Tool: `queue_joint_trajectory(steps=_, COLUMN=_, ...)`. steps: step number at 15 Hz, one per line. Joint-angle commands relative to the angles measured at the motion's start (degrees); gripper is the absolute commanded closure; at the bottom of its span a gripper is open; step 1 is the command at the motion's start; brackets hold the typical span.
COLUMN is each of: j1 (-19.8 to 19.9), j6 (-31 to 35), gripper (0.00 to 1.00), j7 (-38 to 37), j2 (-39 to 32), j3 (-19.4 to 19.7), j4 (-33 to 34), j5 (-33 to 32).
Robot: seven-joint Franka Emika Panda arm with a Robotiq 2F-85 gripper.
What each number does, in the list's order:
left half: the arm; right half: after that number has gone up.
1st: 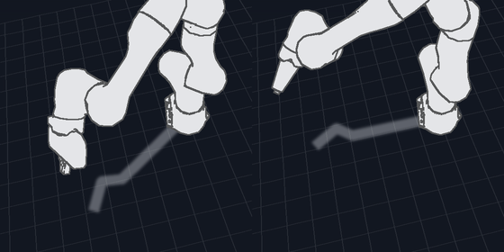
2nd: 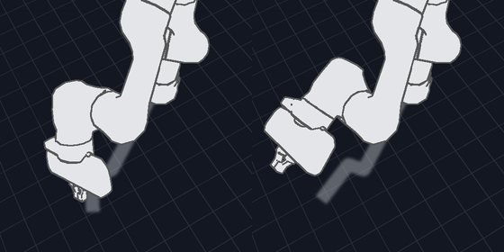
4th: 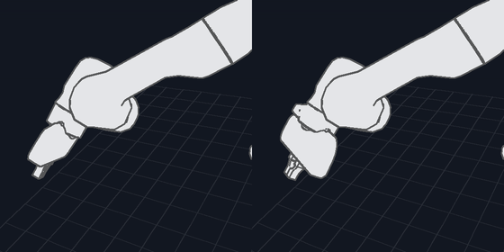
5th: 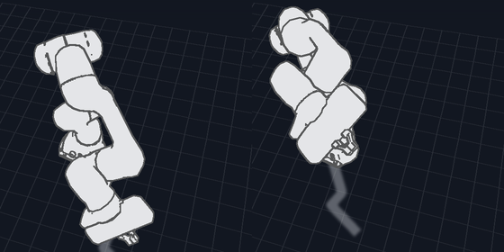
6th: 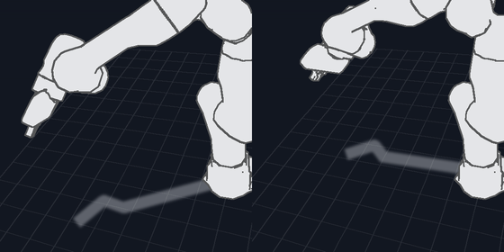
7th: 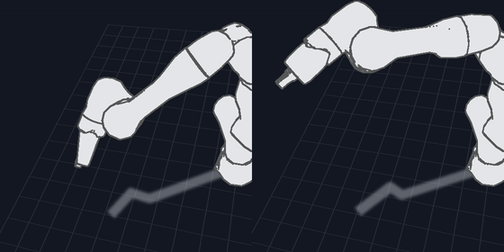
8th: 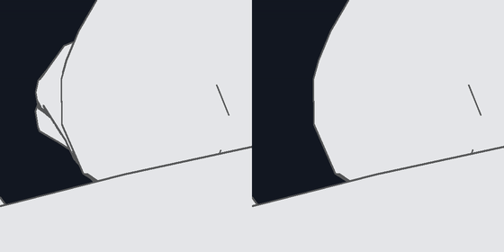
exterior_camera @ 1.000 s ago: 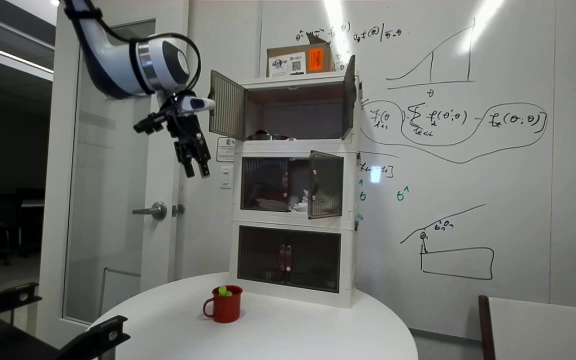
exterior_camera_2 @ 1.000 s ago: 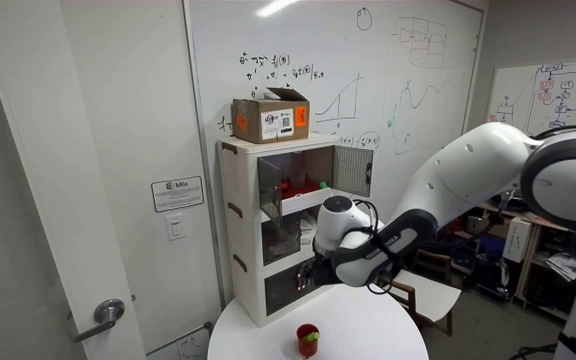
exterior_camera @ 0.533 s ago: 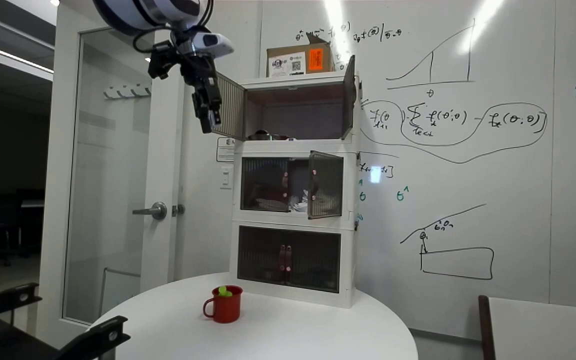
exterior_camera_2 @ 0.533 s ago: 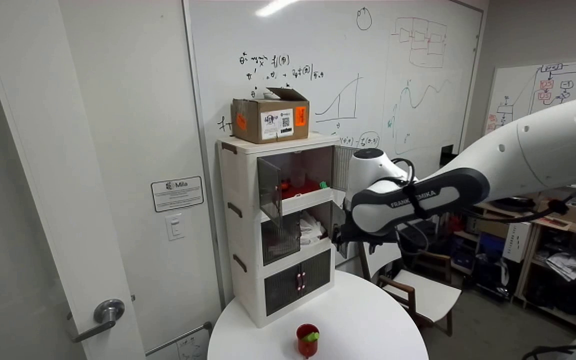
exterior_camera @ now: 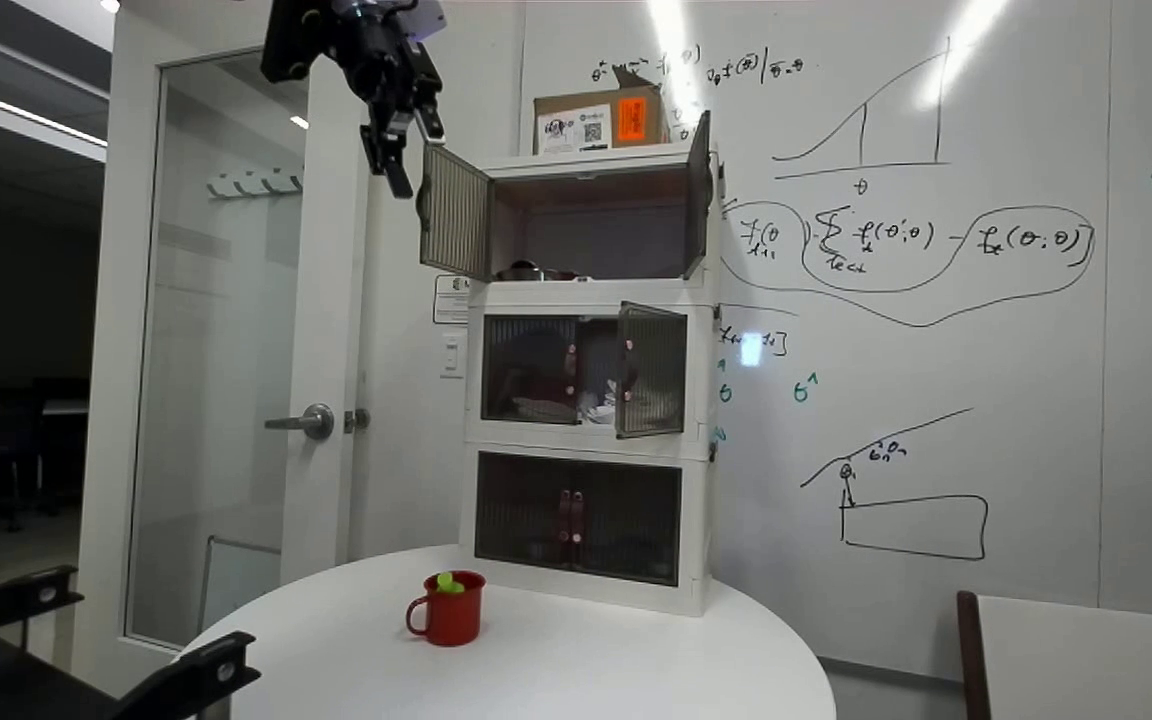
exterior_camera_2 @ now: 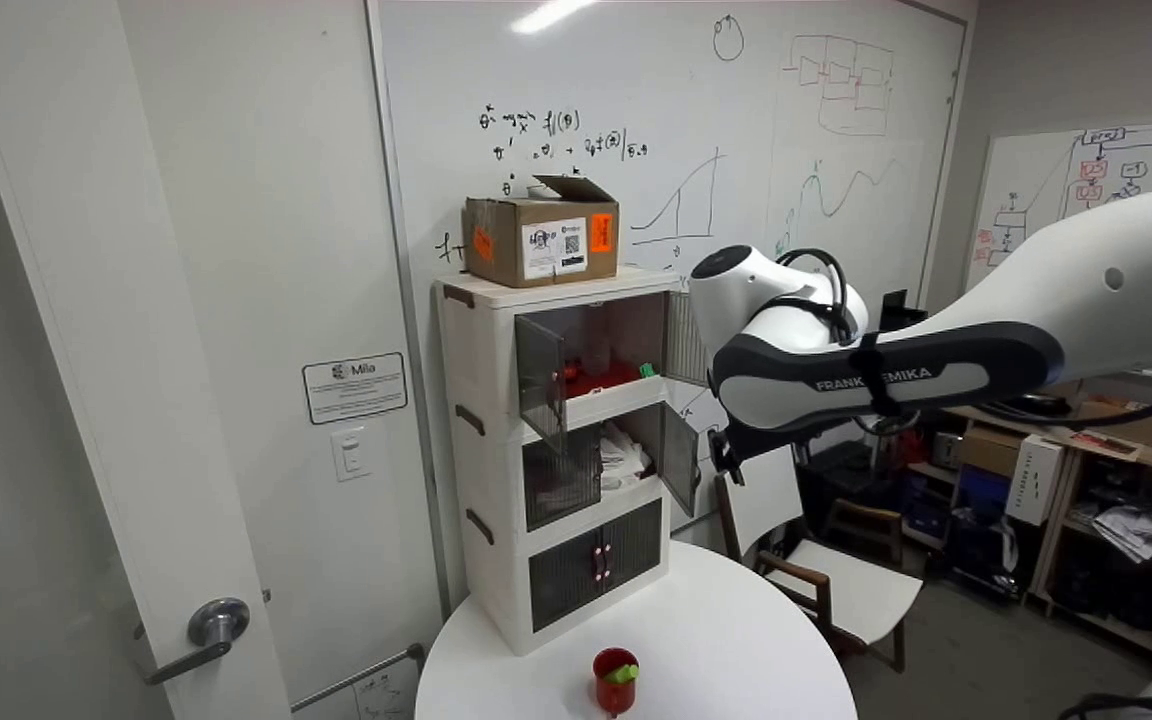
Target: Remove the cup from the top cabinet
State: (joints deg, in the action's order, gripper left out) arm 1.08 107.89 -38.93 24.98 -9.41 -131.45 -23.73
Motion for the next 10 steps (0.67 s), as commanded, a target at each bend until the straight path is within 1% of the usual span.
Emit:
queue_joint_trajectory(steps=1, j1=-1.36, j6=4.11, gripper=0.0, j7=9.46, j2=4.34, j3=1.27, j4=-1.6, j5=-0.84)
queue_joint_trajectory(steps=2, j1=-0.01, j6=1.38, gripper=0.0, j7=5.01, j2=1.46, j3=-0.4, j4=0.0, j5=0.14)
queue_joint_trajectory(steps=10, j1=0.07, j6=1.55, gripper=0.0, j7=5.47, j2=1.54, j3=-0.44, j4=-0.22, j5=0.2)
